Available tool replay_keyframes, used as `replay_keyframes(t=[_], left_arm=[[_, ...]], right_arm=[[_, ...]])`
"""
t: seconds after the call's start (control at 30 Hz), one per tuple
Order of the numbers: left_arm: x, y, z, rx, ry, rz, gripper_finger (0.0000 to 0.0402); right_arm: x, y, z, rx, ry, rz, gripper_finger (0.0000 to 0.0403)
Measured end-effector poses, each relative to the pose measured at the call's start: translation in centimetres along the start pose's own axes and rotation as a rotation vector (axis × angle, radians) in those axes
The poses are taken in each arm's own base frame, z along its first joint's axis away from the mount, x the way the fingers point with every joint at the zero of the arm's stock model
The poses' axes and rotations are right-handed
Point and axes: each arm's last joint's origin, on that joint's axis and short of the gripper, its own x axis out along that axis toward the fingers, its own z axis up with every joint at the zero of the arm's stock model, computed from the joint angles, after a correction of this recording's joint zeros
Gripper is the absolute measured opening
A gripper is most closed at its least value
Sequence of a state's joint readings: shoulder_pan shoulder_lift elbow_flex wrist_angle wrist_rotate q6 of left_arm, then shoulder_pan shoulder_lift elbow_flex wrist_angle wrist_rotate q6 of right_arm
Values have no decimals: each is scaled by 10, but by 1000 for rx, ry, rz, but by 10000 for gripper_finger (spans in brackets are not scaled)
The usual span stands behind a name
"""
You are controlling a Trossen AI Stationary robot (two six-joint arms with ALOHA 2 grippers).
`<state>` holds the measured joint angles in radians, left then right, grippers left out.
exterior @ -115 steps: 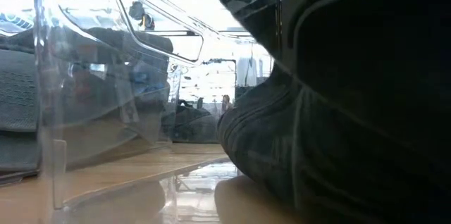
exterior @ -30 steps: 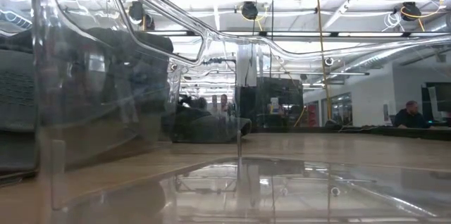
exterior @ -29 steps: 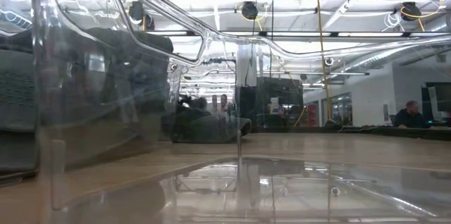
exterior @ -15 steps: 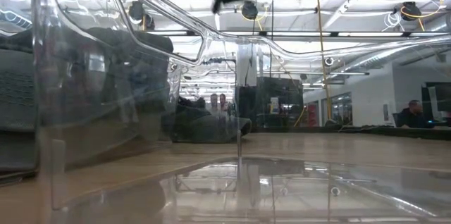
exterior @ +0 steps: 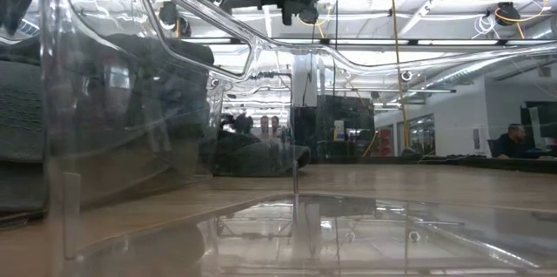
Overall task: Pick & Place hat
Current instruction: Put the top right black cap into the right transparent bin
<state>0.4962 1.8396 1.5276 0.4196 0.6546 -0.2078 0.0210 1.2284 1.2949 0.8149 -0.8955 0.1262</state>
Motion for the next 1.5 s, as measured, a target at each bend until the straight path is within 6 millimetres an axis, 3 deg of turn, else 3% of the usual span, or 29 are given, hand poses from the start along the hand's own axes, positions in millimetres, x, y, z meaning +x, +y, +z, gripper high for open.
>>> replay_keyframes(t=[0.13, 0.27, 0.53, 0.77, 1.1, 1.37, 1.43, 1.5], left_arm=[[-1, -3, -11, -94, 124, -151, 239], [7, -21, -27, -160, 243, -261, 239], [41, -93, -35, 20, 236, -455, 239], [54, -141, -32, 196, 181, -441, 239], [62, -169, -20, 230, 44, -413, 239], [64, -177, -20, 302, 14, -385, 235], [65, -178, -21, 329, 19, -354, 213], [66, -180, -21, 360, 15, -325, 165]], right_arm=[[-4, 3, 12, -42, -10, -7, 0], [-12, 3, 25, -134, -7, -36, 0], [-31, -12, 25, -244, 84, -123, 0], [-47, -25, 27, -267, 122, -239, 0], [-49, -30, 19, -253, 137, -241, 0], [-49, -32, 16, -258, 141, -241, 0], [-49, -32, 16, -255, 141, -241, 0], [-49, -32, 16, -244, 139, -242, 0]])
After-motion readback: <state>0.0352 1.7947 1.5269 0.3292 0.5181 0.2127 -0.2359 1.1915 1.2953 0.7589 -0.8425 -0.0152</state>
